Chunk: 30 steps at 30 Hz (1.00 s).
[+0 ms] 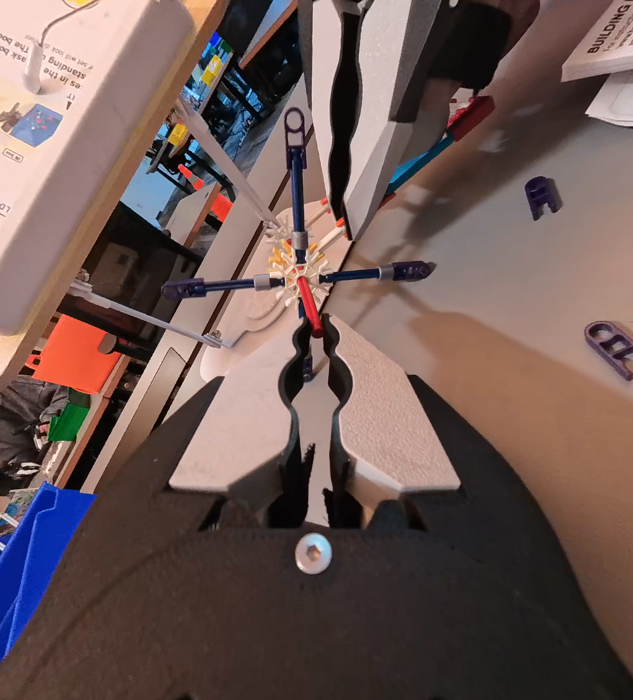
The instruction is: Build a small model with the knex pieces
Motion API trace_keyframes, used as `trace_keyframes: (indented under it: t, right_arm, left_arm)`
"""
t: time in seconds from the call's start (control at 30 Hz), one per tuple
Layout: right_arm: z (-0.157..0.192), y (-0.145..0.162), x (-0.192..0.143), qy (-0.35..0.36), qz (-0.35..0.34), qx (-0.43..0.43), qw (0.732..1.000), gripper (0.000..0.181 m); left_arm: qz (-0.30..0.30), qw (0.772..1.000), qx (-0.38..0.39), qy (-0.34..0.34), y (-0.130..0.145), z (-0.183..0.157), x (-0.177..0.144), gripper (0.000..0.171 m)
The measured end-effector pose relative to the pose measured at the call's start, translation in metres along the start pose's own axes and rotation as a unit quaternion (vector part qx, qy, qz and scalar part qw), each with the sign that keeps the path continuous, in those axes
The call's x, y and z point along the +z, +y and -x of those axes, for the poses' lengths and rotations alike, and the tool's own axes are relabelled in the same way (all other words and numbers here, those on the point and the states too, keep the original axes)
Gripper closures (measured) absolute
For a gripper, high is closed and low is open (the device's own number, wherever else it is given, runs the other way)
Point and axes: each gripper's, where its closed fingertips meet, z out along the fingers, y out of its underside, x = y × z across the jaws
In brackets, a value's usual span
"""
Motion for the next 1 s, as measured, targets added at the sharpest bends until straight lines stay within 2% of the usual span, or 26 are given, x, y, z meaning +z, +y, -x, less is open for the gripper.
trace_keyframes:
  t: [0.3, 0.8, 1.0]
  right_arm:
    - [0.011, -0.006, -0.001, -0.027, -0.013, -0.002, 1.000, 0.175]
    - [0.022, -0.017, -0.003, -0.029, -0.018, -0.028, 0.999, 0.175]
    - [0.024, -0.019, -0.002, -0.016, -0.011, -0.039, 0.999, 0.174]
  left_arm:
    - [-0.003, 1.000, 0.006, -0.001, -0.001, -0.001, 0.003, 0.167]
    - [0.021, 0.999, 0.005, -0.024, 0.005, 0.009, 0.016, 0.166]
    - [0.025, 0.999, -0.008, -0.032, 0.006, 0.014, 0.016, 0.157]
